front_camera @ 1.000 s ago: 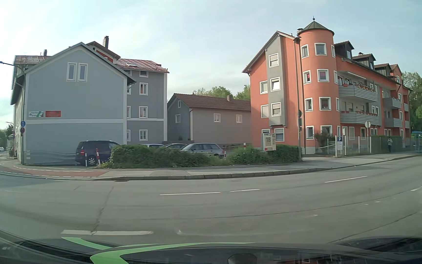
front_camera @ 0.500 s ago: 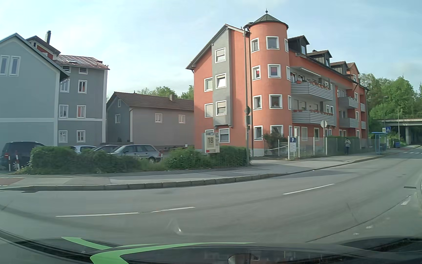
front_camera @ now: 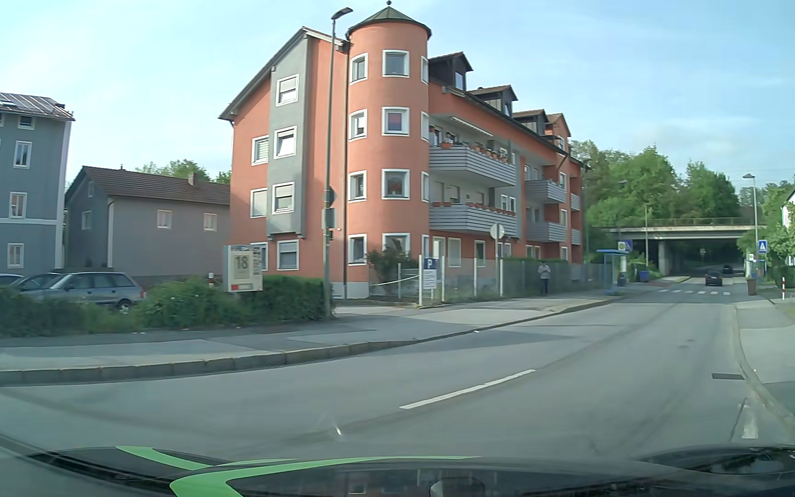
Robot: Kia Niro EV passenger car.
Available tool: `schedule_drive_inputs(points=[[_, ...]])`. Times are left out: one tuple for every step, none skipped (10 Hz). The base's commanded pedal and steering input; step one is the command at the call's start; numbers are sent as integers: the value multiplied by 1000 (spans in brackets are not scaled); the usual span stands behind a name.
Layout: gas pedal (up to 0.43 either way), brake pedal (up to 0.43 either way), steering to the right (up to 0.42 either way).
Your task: Follow the waypoints while adhering to traffic rules and regulations
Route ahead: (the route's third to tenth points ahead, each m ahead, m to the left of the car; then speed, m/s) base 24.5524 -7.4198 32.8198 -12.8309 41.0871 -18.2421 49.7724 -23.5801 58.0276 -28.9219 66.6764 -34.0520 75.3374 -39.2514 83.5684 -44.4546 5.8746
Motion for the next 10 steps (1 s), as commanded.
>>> schedule_drive_inputs(points=[[197, 0, 356], [240, 0, 353], [240, 0, 347], [240, 0, 340], [240, 0, 322], [287, 0, 300], [287, 0, 267], [287, 0, 231], [287, 0, 205], [287, 0, 169]])
